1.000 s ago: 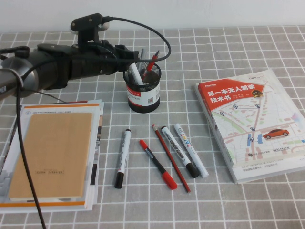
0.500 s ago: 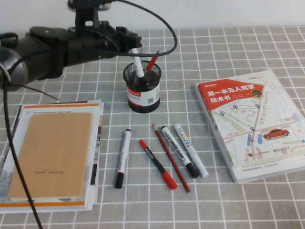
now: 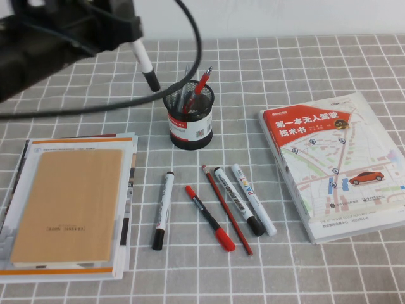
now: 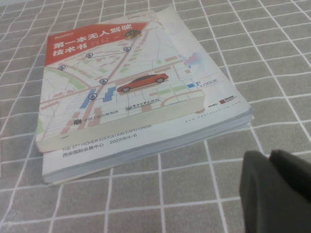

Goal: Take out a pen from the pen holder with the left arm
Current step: 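Take a marker out of the pen holder and lay it on the table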

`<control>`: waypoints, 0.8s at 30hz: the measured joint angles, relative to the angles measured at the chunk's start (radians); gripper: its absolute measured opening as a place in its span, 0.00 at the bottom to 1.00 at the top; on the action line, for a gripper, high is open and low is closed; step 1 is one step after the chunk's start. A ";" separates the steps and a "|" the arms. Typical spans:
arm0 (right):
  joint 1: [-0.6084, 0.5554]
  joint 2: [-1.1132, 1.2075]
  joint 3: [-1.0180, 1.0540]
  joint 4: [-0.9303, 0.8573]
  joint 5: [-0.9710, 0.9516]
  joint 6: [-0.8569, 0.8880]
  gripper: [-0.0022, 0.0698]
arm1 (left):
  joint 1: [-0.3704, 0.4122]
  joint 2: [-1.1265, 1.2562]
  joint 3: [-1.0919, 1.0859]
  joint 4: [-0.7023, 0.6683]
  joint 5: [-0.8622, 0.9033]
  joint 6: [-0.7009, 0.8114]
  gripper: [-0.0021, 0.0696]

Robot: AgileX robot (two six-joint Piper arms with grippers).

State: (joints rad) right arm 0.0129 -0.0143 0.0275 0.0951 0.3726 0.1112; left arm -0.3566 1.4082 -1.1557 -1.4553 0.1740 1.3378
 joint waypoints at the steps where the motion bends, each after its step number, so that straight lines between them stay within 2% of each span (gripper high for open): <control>1: 0.000 0.000 0.000 0.000 0.000 0.000 0.01 | 0.000 -0.055 0.032 0.002 -0.002 -0.004 0.21; 3: 0.000 0.000 0.000 0.000 0.000 0.000 0.01 | 0.000 -0.126 0.076 0.041 0.012 -0.060 0.21; 5: 0.000 0.000 0.000 0.000 0.000 0.000 0.01 | 0.000 -0.184 0.116 0.148 0.058 -0.185 0.21; 10: 0.000 0.000 0.000 0.000 0.000 0.000 0.01 | 0.000 -0.216 0.145 0.580 0.312 -0.622 0.21; 12: 0.000 0.000 0.000 0.000 0.000 0.000 0.01 | 0.000 -0.211 0.149 0.673 0.404 -0.698 0.21; 19: 0.000 0.000 0.000 0.000 0.000 0.000 0.01 | 0.000 -0.171 0.161 0.847 0.551 -0.860 0.21; 24: 0.000 0.000 0.000 0.000 0.000 0.000 0.01 | 0.000 -0.072 0.161 0.909 0.571 -0.920 0.21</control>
State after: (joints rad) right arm 0.0129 -0.0143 0.0275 0.0951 0.3726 0.1112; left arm -0.3566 1.3361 -0.9946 -0.5467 0.7448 0.4182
